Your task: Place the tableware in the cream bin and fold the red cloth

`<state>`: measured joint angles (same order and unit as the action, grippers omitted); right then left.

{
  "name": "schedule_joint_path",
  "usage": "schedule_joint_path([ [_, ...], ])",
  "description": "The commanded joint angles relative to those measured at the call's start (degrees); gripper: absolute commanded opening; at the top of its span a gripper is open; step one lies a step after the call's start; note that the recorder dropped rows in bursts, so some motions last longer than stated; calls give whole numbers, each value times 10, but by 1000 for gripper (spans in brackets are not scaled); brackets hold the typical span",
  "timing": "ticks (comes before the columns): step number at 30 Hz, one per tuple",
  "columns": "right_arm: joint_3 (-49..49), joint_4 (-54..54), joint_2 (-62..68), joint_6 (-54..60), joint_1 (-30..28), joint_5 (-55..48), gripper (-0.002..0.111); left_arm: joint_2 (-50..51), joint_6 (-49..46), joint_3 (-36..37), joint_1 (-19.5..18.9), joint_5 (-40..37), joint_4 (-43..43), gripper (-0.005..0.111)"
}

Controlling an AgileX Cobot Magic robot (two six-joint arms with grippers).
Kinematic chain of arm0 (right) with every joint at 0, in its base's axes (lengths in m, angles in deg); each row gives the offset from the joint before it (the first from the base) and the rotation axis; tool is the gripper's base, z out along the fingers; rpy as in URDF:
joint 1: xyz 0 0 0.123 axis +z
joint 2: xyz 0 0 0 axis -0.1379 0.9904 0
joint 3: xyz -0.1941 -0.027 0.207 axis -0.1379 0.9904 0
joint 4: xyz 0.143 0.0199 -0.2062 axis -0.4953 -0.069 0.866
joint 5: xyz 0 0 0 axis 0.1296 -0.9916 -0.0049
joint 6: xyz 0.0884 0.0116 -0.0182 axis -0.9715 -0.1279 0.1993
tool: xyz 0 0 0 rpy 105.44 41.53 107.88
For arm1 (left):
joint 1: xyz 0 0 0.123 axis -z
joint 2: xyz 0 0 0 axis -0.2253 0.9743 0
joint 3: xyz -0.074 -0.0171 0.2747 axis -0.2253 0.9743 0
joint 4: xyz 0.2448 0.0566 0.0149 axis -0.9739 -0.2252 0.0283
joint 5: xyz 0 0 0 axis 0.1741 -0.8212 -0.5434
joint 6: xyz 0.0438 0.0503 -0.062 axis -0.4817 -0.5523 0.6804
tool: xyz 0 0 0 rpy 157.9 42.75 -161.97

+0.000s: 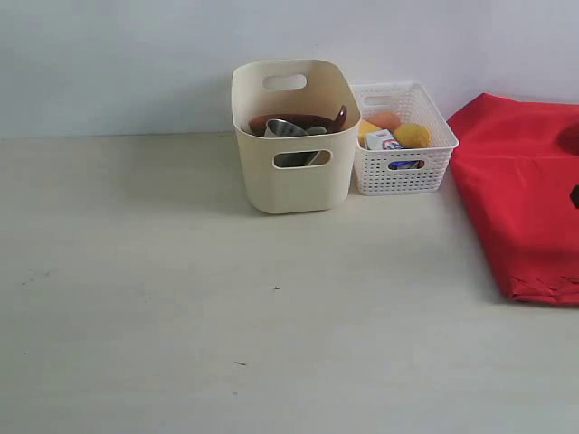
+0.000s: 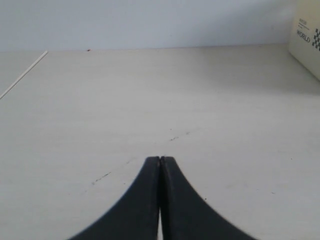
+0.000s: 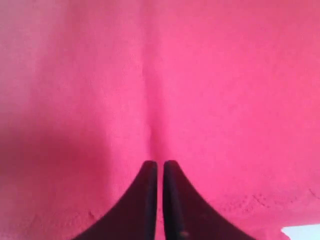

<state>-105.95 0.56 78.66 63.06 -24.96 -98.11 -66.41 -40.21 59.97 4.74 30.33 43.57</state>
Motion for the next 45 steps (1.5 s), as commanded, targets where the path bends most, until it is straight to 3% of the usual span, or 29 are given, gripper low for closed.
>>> schedule_joint_path([
  [1,-1,0,34,4,1,38,0,-3,0,2,4,7,1,0],
  [10,-12,28,80,-56,1,169,0,-3,0,2,4,7,1,0],
  [25,-37,0,52,-41,1,153,0,-3,0,2,4,7,1,0],
  [31,-28,-33,-88,-39,1,108,0,-3,0,2,4,7,1,0],
  [38,179,-117,-393,-8,3,229,0,-3,0,2,9,7,1,0],
  [45,365,-121,-636,-6,3,276,0,-3,0,2,128,7,1,0],
])
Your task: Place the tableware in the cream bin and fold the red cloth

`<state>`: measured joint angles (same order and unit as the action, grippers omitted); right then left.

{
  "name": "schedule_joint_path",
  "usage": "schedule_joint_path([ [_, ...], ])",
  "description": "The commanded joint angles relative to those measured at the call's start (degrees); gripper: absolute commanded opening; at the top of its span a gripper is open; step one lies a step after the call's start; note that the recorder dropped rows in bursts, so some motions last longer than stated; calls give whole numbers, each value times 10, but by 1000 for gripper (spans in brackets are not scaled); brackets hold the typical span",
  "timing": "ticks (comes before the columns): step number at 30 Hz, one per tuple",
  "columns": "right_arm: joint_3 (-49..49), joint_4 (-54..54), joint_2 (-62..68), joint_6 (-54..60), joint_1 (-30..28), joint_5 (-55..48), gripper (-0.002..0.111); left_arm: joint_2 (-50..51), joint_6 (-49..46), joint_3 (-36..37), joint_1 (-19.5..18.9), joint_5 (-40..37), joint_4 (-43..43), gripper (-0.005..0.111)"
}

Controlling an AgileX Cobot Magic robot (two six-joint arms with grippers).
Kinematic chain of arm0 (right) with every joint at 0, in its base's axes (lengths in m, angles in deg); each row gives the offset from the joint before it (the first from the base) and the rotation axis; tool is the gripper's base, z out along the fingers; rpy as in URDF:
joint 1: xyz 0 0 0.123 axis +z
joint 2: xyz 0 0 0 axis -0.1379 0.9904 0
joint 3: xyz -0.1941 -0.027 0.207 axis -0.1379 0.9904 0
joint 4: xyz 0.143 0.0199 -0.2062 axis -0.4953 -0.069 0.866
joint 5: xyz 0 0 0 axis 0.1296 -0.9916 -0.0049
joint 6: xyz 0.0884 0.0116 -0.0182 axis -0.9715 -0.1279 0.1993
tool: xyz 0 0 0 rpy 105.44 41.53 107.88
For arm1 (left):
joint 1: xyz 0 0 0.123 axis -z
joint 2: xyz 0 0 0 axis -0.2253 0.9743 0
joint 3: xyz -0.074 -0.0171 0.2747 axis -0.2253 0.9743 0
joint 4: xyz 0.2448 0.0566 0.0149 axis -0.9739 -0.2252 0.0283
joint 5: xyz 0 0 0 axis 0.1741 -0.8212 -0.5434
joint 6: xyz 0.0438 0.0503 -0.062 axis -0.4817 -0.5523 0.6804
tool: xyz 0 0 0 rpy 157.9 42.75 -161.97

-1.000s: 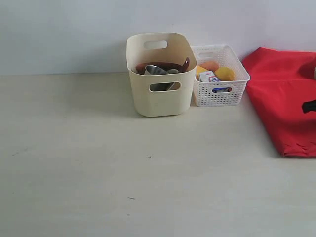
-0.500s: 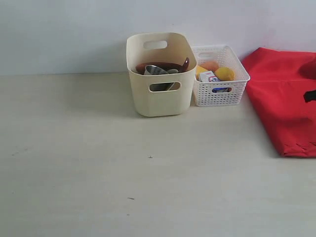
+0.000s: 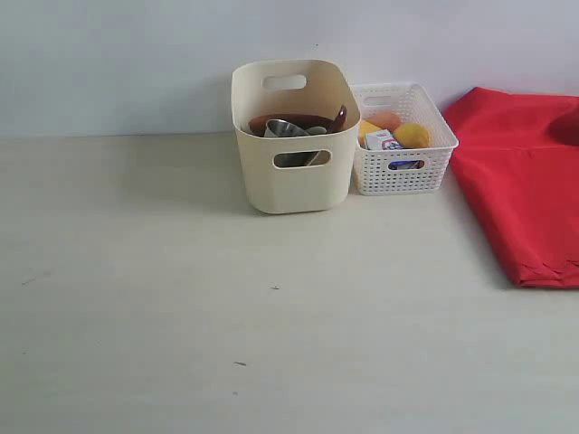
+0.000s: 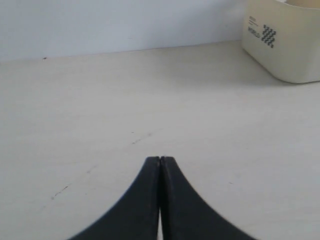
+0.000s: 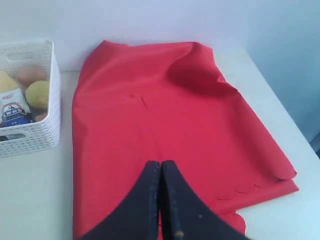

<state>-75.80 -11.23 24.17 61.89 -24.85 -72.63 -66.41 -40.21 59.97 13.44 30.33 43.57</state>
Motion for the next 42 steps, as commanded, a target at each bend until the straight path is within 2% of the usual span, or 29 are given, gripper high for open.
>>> schedule_joint_path([
  [1,73,-4,-112,6,2,21,0,-3,0,2,48,7,1,0],
  [12,148,-27,-303,36,103,-24,0,-3,0,2,58,7,1,0],
  [21,183,-29,-387,36,143,-51,0,-3,0,2,58,7,1,0],
  [32,196,-58,-507,14,143,-87,0,-3,0,2,57,7,-15,0],
  [34,196,-58,-516,17,143,-101,0,-3,0,2,57,7,-46,0],
  [42,203,-94,-518,14,143,-105,0,-3,0,2,57,7,-46,0],
])
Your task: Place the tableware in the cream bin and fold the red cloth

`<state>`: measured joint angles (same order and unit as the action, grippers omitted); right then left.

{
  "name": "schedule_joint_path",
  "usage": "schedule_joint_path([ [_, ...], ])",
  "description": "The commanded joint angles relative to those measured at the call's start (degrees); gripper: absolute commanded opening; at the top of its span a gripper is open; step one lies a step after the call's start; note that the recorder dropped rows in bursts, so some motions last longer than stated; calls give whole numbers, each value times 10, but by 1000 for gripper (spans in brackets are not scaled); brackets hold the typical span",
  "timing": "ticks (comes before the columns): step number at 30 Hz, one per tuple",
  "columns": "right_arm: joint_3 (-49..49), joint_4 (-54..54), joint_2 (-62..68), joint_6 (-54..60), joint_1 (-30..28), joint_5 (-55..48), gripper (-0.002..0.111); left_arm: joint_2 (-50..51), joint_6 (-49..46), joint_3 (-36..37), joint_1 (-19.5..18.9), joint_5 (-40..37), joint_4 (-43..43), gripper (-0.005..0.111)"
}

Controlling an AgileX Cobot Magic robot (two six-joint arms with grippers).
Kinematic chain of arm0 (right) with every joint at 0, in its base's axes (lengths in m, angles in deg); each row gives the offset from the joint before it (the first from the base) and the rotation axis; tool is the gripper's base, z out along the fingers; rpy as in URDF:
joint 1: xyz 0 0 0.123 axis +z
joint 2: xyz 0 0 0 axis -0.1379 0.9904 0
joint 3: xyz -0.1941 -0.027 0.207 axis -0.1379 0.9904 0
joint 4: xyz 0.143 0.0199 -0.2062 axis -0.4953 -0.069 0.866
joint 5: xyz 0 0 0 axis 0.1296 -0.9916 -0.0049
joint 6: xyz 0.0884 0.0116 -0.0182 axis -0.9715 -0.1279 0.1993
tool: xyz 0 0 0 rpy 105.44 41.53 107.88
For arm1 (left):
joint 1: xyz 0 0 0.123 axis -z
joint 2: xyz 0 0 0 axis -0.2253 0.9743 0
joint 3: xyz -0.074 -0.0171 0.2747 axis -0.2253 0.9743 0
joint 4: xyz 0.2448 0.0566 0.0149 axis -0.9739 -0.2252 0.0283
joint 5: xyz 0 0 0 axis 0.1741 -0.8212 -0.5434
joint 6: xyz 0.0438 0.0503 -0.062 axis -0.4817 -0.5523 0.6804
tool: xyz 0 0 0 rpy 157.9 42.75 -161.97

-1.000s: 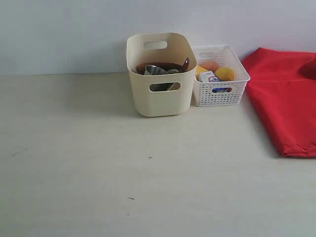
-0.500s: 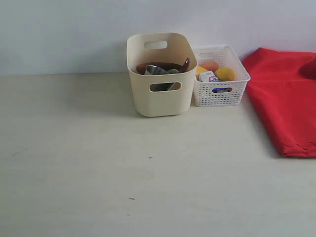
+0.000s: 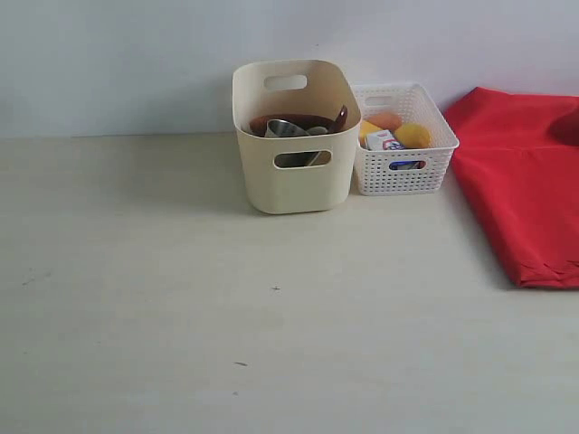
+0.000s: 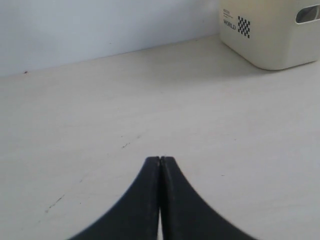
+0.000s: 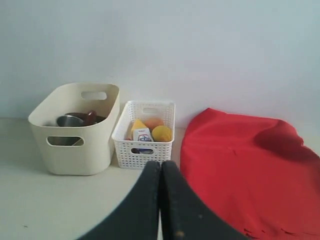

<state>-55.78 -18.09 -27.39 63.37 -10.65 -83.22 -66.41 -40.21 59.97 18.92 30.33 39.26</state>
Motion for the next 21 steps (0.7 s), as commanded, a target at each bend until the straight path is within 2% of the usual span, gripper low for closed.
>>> schedule_joint_path([
  [1,3,-25,-2,0,1,1,0,-3,0,2,3,7,-3,0],
  [14,3,-25,-2,0,1,1,0,-3,-7,2,-2,8,-2,0],
  [19,3,-24,-2,1,1,1,0,-3,119,2,-2,16,-7,0],
  [21,3,-24,-2,1,1,1,0,-3,133,2,-2,16,-14,0],
])
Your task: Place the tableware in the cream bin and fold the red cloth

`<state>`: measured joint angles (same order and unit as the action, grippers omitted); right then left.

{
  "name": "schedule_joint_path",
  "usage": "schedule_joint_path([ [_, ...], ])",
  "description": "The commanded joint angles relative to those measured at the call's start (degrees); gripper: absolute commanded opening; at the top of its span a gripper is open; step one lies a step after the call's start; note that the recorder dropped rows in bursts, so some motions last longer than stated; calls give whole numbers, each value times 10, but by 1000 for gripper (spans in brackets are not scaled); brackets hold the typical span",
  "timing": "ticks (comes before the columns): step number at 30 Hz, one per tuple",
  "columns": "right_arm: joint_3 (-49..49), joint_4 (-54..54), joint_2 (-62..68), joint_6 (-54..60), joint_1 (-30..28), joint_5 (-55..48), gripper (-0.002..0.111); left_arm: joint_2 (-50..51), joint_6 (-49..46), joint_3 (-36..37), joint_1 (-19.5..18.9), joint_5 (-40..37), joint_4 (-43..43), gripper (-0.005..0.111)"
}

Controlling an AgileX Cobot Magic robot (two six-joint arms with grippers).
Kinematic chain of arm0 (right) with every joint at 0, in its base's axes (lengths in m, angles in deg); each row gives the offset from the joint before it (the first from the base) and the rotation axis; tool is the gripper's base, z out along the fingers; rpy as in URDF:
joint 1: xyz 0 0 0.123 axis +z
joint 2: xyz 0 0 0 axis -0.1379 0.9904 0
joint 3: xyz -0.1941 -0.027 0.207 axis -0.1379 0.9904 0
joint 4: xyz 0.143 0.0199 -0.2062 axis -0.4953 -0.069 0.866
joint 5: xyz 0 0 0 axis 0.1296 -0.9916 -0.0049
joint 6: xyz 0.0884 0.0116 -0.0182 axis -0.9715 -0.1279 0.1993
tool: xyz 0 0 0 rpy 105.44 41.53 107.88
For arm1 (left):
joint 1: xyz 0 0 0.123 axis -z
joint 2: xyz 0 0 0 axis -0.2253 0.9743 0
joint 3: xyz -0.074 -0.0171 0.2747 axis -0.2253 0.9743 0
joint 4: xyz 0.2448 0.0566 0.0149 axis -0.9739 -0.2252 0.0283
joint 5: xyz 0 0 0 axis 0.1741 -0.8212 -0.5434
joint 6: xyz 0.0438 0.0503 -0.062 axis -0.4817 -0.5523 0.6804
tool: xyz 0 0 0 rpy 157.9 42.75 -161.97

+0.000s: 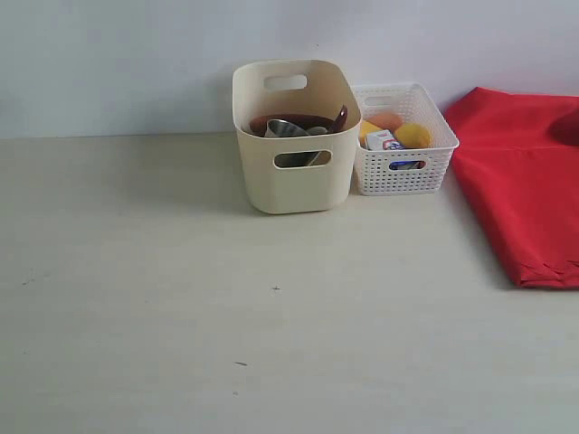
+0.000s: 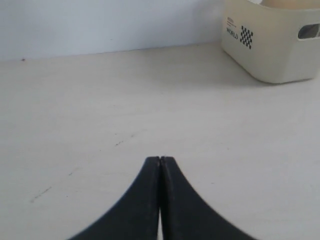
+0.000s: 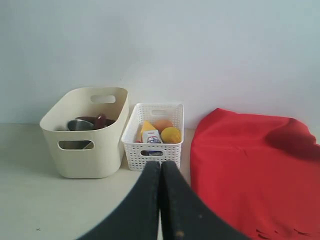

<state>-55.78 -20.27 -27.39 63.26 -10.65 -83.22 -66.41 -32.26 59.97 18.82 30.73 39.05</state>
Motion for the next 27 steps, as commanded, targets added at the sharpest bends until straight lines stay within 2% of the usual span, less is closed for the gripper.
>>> schedule_joint_path([
  [1,3,-2,-2,2,1,1,0,-3,54,2,-1,12,-20,0],
  [10,3,-2,-2,2,1,1,0,-3,57,2,-48,13,-26,0],
  [27,3,-2,-2,2,1,1,0,-3,55,2,-49,13,-26,0],
])
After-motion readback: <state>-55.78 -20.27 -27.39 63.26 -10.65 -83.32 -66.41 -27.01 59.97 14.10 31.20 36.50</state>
